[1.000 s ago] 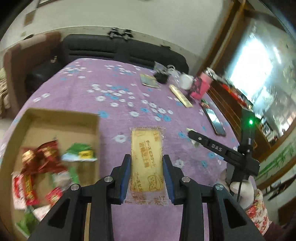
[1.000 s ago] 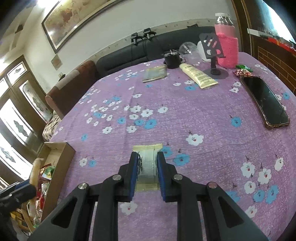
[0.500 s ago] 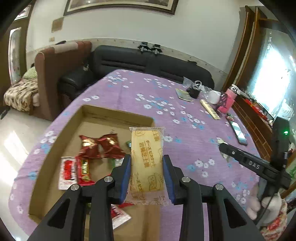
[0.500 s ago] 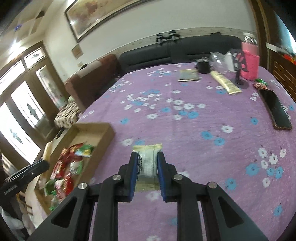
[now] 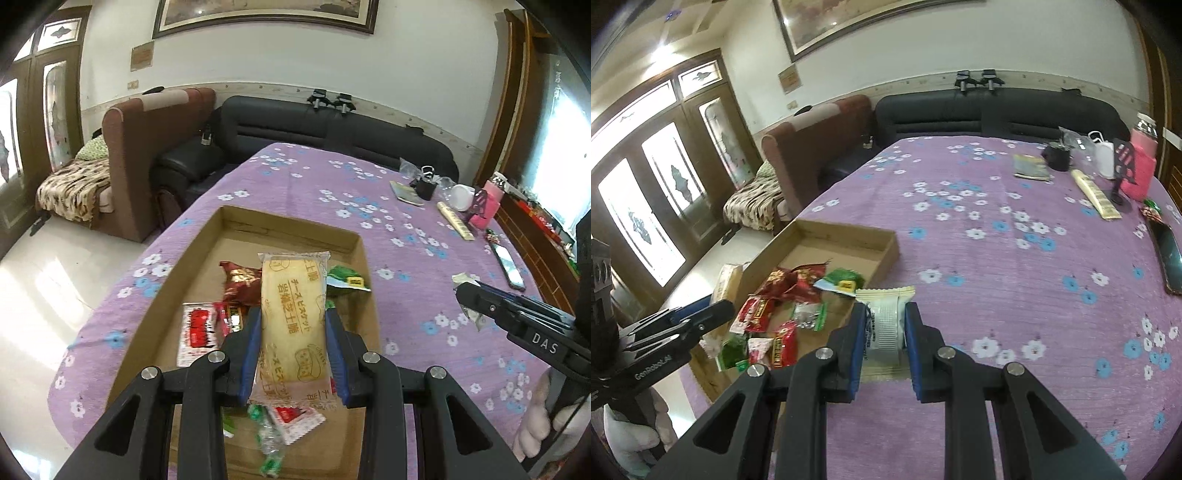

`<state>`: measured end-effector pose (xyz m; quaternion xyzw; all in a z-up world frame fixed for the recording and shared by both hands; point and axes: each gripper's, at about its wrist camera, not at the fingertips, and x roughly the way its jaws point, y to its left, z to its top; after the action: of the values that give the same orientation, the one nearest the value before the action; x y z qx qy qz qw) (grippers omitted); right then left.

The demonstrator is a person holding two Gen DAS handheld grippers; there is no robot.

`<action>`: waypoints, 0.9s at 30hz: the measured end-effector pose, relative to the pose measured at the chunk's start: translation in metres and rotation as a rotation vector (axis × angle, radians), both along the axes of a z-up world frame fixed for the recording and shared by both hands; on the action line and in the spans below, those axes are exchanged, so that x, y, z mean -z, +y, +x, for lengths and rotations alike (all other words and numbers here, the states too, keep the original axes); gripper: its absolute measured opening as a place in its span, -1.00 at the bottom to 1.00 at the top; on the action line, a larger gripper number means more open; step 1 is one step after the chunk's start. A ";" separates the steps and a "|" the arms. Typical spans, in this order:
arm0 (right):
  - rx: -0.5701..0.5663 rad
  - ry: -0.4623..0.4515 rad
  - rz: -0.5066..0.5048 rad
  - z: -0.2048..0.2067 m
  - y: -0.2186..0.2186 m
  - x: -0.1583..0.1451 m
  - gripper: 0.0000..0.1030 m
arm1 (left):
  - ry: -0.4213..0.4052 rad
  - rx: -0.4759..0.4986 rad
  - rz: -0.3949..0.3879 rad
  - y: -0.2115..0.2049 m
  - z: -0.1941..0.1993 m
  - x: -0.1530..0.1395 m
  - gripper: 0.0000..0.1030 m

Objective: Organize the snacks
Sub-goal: 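Carry the yellow cake bar and white packet into the box and release both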

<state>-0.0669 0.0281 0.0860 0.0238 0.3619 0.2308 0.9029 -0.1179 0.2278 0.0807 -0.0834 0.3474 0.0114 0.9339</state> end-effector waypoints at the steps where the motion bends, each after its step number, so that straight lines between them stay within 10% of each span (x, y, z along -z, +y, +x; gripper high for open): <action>1: -0.005 0.001 -0.003 -0.001 0.003 0.000 -0.61 | 0.001 -0.002 0.002 0.001 0.000 0.000 -0.31; 27: -0.096 0.035 -0.053 -0.007 0.053 0.017 -0.60 | 0.038 -0.012 -0.022 0.024 0.003 0.019 -0.31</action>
<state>-0.0734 0.0810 0.0693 -0.0135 0.3844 0.2639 0.8846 -0.1149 0.2513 0.0615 -0.0957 0.3645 0.0147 0.9261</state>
